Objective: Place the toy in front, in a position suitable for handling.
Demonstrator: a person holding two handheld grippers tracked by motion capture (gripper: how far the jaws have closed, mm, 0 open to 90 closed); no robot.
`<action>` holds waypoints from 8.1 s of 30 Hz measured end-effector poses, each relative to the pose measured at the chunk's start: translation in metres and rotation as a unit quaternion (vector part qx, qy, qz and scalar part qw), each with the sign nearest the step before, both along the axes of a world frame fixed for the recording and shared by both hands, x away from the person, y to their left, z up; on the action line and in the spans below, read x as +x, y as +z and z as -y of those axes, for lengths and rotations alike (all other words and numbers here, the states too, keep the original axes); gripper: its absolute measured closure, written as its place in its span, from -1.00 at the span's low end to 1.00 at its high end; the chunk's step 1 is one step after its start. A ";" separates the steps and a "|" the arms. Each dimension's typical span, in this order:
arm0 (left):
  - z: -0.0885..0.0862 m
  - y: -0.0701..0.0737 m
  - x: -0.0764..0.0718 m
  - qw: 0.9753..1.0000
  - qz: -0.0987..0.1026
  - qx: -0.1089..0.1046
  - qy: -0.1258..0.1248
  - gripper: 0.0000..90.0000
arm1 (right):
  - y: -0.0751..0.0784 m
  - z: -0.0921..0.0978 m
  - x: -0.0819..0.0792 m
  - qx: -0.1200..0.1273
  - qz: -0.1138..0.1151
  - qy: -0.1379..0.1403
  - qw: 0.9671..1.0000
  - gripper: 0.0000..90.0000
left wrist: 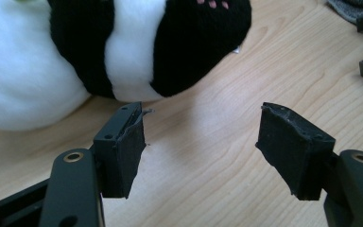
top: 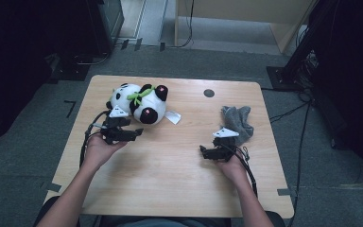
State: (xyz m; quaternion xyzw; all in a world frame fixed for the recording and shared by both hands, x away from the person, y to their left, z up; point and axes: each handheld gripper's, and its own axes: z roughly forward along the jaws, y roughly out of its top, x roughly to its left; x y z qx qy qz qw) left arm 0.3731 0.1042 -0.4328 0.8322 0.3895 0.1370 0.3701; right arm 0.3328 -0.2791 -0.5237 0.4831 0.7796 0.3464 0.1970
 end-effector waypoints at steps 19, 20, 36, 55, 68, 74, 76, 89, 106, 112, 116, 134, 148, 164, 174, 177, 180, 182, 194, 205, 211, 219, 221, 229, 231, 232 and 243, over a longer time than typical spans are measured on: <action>0.000 0.036 0.037 1.000 0.004 -0.019 -0.006 -0.17 | 0.000 0.000 0.000 0.000 0.000 0.000 1.000 -0.78; 0.000 0.038 0.039 1.000 0.003 -0.021 -0.007 -0.17 | 0.000 0.000 0.000 0.000 0.000 0.001 1.000 -0.78; -0.003 0.042 0.081 1.000 0.009 -0.022 0.004 -0.17 | 0.000 -0.001 0.001 0.001 0.000 0.000 1.000 -0.78; 0.009 0.015 0.123 1.000 0.000 -0.011 0.008 -0.20 | 0.000 -0.003 -0.001 0.002 -0.001 -0.012 1.000 -0.78; 0.005 0.003 0.124 1.000 -0.004 -0.026 -0.009 0.17 | 0.000 -0.003 -0.002 0.002 -0.001 -0.017 1.000 -0.78; 0.006 0.003 0.116 1.000 0.004 -0.022 0.000 0.42 | 0.000 -0.003 -0.002 0.002 -0.001 -0.016 1.000 -0.78; 0.009 0.006 0.113 1.000 0.006 -0.014 0.001 0.47 | 0.000 -0.003 -0.002 0.002 -0.001 -0.017 1.000 -0.78; 0.010 0.020 0.107 0.999 -0.016 -0.046 0.011 0.56 | 0.000 -0.003 -0.002 0.002 -0.001 -0.017 1.000 -0.78; 0.027 0.037 0.049 0.995 -0.044 -0.090 0.006 0.56 | 0.000 0.000 -0.001 0.001 -0.002 -0.001 1.000 -0.78; 0.040 0.036 0.027 0.995 -0.052 -0.083 -0.001 0.55 | 0.000 0.003 0.001 0.002 -0.003 0.014 1.000 -0.78; 0.048 0.033 0.012 0.995 -0.054 -0.088 -0.008 0.55 | 0.000 0.004 0.001 0.002 -0.003 0.016 1.000 -0.78; 0.070 0.019 -0.030 0.994 -0.059 -0.092 -0.026 0.54 | 0.000 0.007 0.001 0.001 -0.001 0.015 1.000 -0.78; 0.076 0.010 -0.032 0.994 -0.052 -0.088 -0.041 0.40 | 0.000 0.007 0.001 0.000 -0.001 0.008 1.000 -0.79; 0.054 0.026 -0.024 0.993 -0.025 -0.100 -0.063 -0.21 | 0.003 0.006 0.002 -0.006 -0.014 0.001 1.000 -0.78; 0.032 0.026 -0.018 0.994 0.007 -0.087 -0.071 -0.24 | 0.018 0.015 0.002 0.006 -0.017 -0.015 1.000 -0.55; 0.022 0.026 -0.016 0.993 0.003 -0.094 -0.068 -0.24 | 0.030 0.018 0.001 0.009 0.005 -0.022 1.000 -0.54; 0.010 0.025 -0.016 0.993 0.000 -0.099 -0.063 -0.24 | 0.038 0.018 0.000 0.015 0.021 -0.020 0.999 -0.50; 0.002 0.023 -0.017 0.993 0.003 -0.099 -0.060 -0.24 | 0.040 0.017 -0.002 0.014 0.025 -0.017 0.999 -0.49; -0.035 0.005 -0.021 0.992 -0.010 -0.110 -0.059 -0.27 | 0.059 0.017 -0.008 0.032 0.046 -0.015 0.998 -0.44; -0.042 -0.015 -0.028 0.992 -0.026 -0.094 -0.080 -0.34 | 0.066 0.048 -0.003 0.038 0.052 -0.051 0.997 -0.35; -0.034 -0.025 -0.026 0.990 -0.043 -0.078 -0.107 -0.39 | 0.066 0.048 -0.004 0.039 0.049 -0.047 0.997 -0.35; -0.032 -0.035 -0.020 0.990 -0.039 -0.076 -0.116 -0.63 | 0.064 0.056 -0.002 0.037 0.049 -0.060 0.996 -0.35; -0.031 -0.037 -0.019 0.989 -0.042 -0.081 -0.114 -0.68 | 0.063 0.060 0.000 0.036 0.049 -0.066 0.996 -0.35; -0.027 -0.044 -0.023 0.987 -0.062 -0.108 -0.104 -0.65 | 0.061 0.070 0.004 0.036 0.053 -0.082 0.995 -0.35; -0.027 -0.044 -0.025 0.987 -0.062 -0.108 -0.100 -0.64 | 0.060 0.074 0.006 0.035 0.053 -0.090 0.994 -0.35; -0.027 -0.044 -0.025 0.986 -0.070 -0.112 -0.097 -0.63 | 0.059 0.076 0.007 0.035 0.054 -0.095 0.993 -0.35; -0.019 -0.045 -0.032 0.986 -0.076 -0.127 -0.075 -0.57 | 0.042 0.088 0.031 0.015 0.050 -0.120 0.991 -0.20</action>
